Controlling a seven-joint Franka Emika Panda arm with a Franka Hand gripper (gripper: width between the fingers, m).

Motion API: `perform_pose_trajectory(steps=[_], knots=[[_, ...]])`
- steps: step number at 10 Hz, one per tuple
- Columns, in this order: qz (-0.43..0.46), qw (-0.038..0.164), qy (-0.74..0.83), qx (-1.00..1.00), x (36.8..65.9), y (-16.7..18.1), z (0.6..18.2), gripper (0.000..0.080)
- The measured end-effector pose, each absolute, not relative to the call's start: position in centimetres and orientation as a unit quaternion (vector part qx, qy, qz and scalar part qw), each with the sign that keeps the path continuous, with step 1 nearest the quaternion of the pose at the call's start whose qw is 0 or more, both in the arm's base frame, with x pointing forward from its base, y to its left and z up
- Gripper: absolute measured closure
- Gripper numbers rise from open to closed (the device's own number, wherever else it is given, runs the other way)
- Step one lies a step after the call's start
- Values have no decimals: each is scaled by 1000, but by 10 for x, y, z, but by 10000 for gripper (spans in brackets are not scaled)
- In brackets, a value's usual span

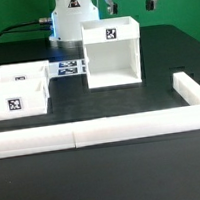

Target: Assemble drawer

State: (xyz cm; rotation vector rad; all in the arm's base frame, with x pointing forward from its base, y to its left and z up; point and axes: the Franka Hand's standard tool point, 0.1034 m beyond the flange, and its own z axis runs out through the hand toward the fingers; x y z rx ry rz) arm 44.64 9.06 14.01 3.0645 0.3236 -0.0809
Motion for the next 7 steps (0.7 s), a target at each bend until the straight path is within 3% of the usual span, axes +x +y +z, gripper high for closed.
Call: perform_pose_trajectory(steps=[1, 3, 5, 7], knots=[[-22, 0, 55, 998, 440, 93, 140, 150], [-14, -24, 19, 999, 426, 97, 132, 150], [-3, -27, 19, 999, 415, 103, 122, 150], [-1, -16, 18, 1000, 402, 106, 110, 150]])
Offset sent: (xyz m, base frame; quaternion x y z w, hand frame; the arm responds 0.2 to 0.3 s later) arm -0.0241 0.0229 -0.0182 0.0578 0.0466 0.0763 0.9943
